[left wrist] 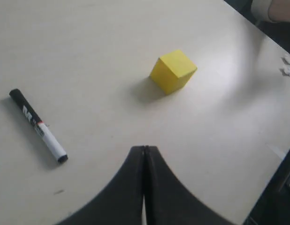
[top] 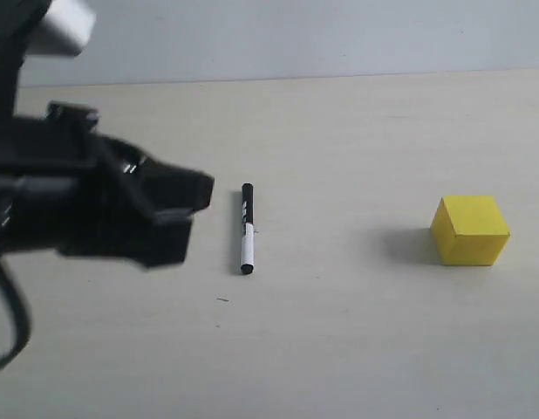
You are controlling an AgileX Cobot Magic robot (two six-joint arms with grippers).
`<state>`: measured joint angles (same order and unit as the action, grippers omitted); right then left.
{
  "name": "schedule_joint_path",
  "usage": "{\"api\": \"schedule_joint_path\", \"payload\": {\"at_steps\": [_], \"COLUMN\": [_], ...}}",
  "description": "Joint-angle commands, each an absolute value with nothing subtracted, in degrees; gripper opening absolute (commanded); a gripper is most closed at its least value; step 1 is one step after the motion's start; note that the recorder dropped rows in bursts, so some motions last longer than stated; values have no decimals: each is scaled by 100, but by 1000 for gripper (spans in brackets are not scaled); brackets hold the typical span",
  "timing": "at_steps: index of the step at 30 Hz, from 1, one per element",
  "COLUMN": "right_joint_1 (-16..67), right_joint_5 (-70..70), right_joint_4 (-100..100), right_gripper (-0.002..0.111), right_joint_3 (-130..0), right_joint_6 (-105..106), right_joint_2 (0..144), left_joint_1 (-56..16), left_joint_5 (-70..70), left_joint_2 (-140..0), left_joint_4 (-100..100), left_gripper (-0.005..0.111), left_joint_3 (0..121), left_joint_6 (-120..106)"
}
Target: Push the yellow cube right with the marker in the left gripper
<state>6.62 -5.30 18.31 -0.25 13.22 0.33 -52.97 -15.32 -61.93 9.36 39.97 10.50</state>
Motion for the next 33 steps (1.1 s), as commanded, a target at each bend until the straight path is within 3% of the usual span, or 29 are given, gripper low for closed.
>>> {"api": "schedule_joint_path", "payload": {"at_steps": [1,9,21,33], "right_joint_1": [672,672,672,672], "right_joint_5": [-502,-502,-502,-502], "right_joint_4": [1797,1797,1797,1797], "right_gripper": [0,0,0,0], "right_joint_3": [0,0,0,0], "right_joint_6": [1337,1337,1337,1337], "right_joint_2": [0,0,0,0], "left_joint_1": [-5476,-5432,-4739,-4727], "left_joint_5": [-901,248,-276,-634], "left_joint_2": [-5015,-2816,-1073,-42], "left_joint_4": [892,892,852,811], "left_gripper": [0,0,0,0], "left_joint_3": [2653,815,0,0], "left_joint_6": [1068,1023,748,600]}}
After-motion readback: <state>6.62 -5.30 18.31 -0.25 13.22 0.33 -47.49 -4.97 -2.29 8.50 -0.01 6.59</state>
